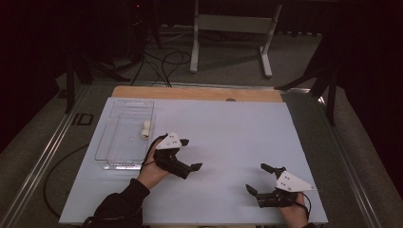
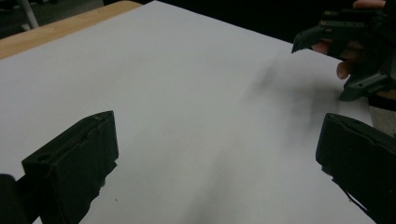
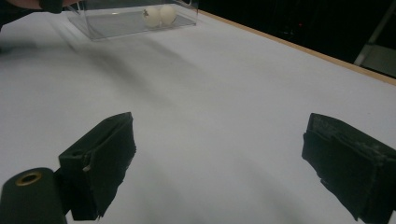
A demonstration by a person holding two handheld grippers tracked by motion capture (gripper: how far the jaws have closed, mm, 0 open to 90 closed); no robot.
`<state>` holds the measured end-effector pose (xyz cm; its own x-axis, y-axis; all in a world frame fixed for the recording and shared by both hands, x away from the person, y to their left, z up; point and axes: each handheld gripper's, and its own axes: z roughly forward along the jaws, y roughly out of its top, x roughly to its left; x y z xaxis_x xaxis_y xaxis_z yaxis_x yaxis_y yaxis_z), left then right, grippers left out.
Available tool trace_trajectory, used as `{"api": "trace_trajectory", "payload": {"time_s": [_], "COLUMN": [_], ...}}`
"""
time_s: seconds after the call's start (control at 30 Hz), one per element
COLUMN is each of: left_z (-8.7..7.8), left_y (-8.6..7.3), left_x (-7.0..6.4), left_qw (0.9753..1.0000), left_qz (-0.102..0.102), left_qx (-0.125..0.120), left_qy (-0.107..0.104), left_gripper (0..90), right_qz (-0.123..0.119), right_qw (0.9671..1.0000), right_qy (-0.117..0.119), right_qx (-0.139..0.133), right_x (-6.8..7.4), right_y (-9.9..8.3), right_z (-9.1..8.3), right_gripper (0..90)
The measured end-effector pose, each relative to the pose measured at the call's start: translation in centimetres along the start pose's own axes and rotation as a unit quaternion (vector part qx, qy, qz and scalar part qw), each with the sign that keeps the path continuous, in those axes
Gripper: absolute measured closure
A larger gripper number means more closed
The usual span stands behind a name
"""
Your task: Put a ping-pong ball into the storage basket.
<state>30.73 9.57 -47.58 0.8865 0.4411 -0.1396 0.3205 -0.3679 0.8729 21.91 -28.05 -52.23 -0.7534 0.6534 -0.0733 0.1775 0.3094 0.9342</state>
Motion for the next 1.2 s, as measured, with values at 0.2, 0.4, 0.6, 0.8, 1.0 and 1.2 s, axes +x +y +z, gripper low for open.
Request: {"api": "trace_trajectory", "payload": {"time_s": [0.2, 0.4, 0.6, 0.8, 1.0, 1.2], "left_z": [-0.3, -0.6, -0.9, -1.2, -1.7, -2.8], "left_y": [-0.6, -0.9, -1.4, -1.9, -2.1, -2.7], "left_x": [-0.3, -0.7, -1.1, -1.3, -1.5, -1.3], "left_qw": [1.0000, 0.9999, 0.9996, 0.9994, 0.9989, 0.9989], "left_qz": [0.001, 0.007, 0.015, 0.017, 0.025, 0.021], "left_qx": [0.006, 0.006, 0.012, 0.017, 0.027, 0.028], "left_qy": [-0.005, -0.012, -0.021, -0.023, -0.029, -0.031], "left_gripper": [0.0, 0.0, 0.0, 0.0, 0.0, 0.0], "right_qz": [0.001, 0.000, 0.000, 0.001, 0.001, -0.001], "right_qw": [1.0000, 1.0000, 1.0000, 1.0000, 1.0000, 1.0000], "right_qy": [0.002, 0.001, 0.003, 0.003, 0.003, 0.003], "right_qx": [0.000, 0.000, 0.000, -0.001, -0.001, 0.000], "right_x": [0.0, 0.0, 0.0, 0.0, 0.0, 0.0], "right_y": [0.0, 0.0, 0.0, 0.0, 0.0, 0.0], "right_z": [0.0, 0.0, 0.0, 0.0, 0.0, 0.0], "right_gripper": [9.2, 9.2, 9.2, 9.2, 9.3, 9.3]}}
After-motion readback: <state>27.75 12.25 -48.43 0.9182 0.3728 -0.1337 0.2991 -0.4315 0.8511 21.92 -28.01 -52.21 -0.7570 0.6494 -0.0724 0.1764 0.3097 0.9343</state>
